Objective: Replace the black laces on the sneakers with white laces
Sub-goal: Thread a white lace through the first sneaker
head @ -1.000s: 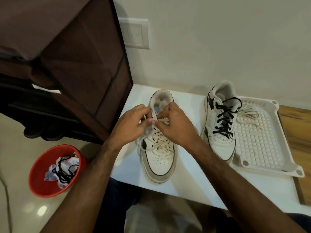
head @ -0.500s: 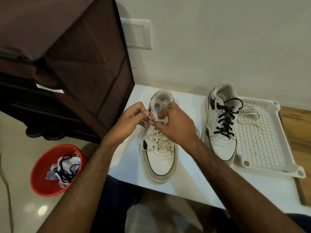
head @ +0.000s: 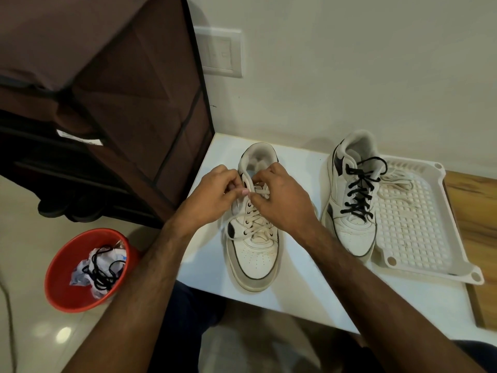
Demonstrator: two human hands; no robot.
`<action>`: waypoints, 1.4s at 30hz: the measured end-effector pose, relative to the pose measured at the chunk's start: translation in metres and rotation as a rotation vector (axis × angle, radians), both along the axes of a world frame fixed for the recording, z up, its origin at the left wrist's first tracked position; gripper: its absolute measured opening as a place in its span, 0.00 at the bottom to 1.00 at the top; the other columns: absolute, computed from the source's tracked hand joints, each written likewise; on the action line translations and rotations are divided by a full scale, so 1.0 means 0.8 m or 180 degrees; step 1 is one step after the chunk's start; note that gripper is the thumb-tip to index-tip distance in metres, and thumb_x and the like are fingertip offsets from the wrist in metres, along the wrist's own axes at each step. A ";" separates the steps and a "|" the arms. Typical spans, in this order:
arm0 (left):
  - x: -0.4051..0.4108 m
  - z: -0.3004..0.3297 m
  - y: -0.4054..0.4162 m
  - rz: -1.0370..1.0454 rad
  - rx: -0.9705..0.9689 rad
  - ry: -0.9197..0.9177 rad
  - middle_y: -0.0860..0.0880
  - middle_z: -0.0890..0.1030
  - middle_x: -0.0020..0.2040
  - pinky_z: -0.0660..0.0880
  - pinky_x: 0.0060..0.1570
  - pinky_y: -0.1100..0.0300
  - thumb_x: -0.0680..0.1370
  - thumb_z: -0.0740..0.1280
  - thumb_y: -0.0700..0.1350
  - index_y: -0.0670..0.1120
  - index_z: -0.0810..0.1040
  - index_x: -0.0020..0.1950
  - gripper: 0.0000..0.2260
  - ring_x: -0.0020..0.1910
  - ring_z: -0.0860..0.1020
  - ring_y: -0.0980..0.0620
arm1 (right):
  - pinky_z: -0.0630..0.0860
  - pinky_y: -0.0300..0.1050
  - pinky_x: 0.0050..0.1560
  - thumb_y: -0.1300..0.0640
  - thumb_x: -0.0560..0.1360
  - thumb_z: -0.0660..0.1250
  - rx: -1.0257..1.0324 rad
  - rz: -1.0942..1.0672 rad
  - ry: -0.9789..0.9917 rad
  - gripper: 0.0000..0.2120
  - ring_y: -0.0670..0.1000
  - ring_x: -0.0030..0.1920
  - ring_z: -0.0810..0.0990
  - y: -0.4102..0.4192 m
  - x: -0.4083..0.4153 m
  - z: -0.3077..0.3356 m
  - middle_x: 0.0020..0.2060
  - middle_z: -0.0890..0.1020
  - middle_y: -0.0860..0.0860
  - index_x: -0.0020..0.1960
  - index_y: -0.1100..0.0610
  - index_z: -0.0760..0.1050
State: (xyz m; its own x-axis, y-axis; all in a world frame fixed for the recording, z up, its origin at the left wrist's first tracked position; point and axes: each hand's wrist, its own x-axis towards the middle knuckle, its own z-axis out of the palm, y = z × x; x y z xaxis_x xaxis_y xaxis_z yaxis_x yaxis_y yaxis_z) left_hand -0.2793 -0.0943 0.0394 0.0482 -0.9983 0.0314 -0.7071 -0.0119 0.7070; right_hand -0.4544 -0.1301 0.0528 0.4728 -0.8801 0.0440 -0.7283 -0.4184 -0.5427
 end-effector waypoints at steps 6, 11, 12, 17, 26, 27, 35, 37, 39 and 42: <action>0.031 0.005 0.012 0.0033 -0.0147 0.0169 0.51 0.75 0.49 0.68 0.45 0.72 0.80 0.67 0.36 0.40 0.78 0.44 0.05 0.47 0.77 0.59 | 0.71 0.44 0.44 0.47 0.77 0.68 0.0086 -0.0153 0.0141 0.15 0.50 0.48 0.79 0.002 0.004 0.001 0.60 0.74 0.45 0.61 0.52 0.78; 0.037 0.041 0.021 0.0937 -0.0548 0.4061 0.49 0.81 0.38 0.72 0.35 0.61 0.81 0.55 0.38 0.46 0.71 0.37 0.14 0.39 0.77 0.52 | 0.74 0.46 0.45 0.48 0.76 0.68 0.0127 -0.0183 0.0131 0.15 0.51 0.48 0.80 0.001 0.006 0.001 0.59 0.74 0.46 0.60 0.53 0.78; 0.034 0.044 0.022 0.0822 -0.0607 0.4490 0.50 0.78 0.34 0.72 0.34 0.61 0.82 0.55 0.41 0.48 0.69 0.36 0.15 0.37 0.75 0.52 | 0.74 0.46 0.45 0.49 0.75 0.68 0.0123 -0.0176 0.0141 0.15 0.51 0.48 0.80 0.001 0.006 0.001 0.59 0.74 0.46 0.59 0.53 0.78; 0.011 0.022 0.017 0.0422 -0.0072 0.1689 0.53 0.65 0.25 0.63 0.29 0.60 0.82 0.64 0.52 0.48 0.70 0.44 0.11 0.26 0.63 0.54 | 0.73 0.46 0.43 0.50 0.76 0.69 0.0060 -0.0099 0.0135 0.12 0.53 0.46 0.79 0.000 0.001 -0.004 0.57 0.74 0.47 0.57 0.53 0.78; -0.002 0.007 0.003 -0.0135 0.0318 0.0147 0.59 0.75 0.32 0.66 0.36 0.64 0.82 0.68 0.49 0.56 0.68 0.38 0.14 0.32 0.72 0.61 | 0.77 0.50 0.47 0.47 0.77 0.69 0.0083 0.0015 -0.0021 0.12 0.51 0.44 0.79 -0.001 -0.003 -0.005 0.56 0.74 0.47 0.56 0.54 0.78; 0.001 0.003 0.003 -0.0188 0.0202 -0.0012 0.57 0.73 0.34 0.67 0.38 0.58 0.82 0.67 0.49 0.57 0.67 0.37 0.16 0.34 0.71 0.59 | 0.77 0.50 0.47 0.46 0.77 0.69 0.0096 0.0001 -0.0028 0.12 0.51 0.43 0.78 -0.001 -0.002 -0.004 0.56 0.74 0.47 0.55 0.53 0.78; 0.012 0.008 0.003 0.1366 -0.0472 0.1036 0.54 0.75 0.38 0.70 0.40 0.62 0.84 0.60 0.42 0.42 0.73 0.42 0.12 0.38 0.75 0.56 | 0.70 0.53 0.57 0.45 0.77 0.67 0.0086 -0.0164 0.0272 0.13 0.53 0.45 0.79 0.004 0.004 -0.003 0.56 0.73 0.47 0.52 0.54 0.79; 0.014 0.028 0.004 0.2163 -0.0508 0.2753 0.54 0.80 0.33 0.75 0.37 0.62 0.85 0.59 0.42 0.45 0.75 0.45 0.10 0.38 0.79 0.56 | 0.70 0.53 0.57 0.45 0.76 0.66 0.0067 -0.0200 0.0273 0.13 0.53 0.45 0.79 0.005 0.004 -0.004 0.55 0.73 0.47 0.52 0.54 0.79; 0.024 0.045 0.012 0.2232 -0.0777 0.4376 0.52 0.80 0.34 0.74 0.33 0.60 0.85 0.58 0.44 0.46 0.73 0.45 0.10 0.35 0.80 0.53 | 0.69 0.52 0.56 0.46 0.76 0.66 0.0052 -0.0202 0.0279 0.13 0.53 0.45 0.79 0.005 0.004 -0.005 0.56 0.73 0.47 0.52 0.54 0.79; 0.031 0.046 0.020 0.1564 -0.0640 0.4045 0.51 0.77 0.38 0.63 0.24 0.62 0.85 0.57 0.45 0.46 0.70 0.45 0.10 0.24 0.69 0.56 | 0.69 0.52 0.55 0.46 0.76 0.66 -0.0007 -0.0198 0.0301 0.12 0.53 0.45 0.79 0.004 0.004 -0.007 0.56 0.73 0.47 0.52 0.54 0.79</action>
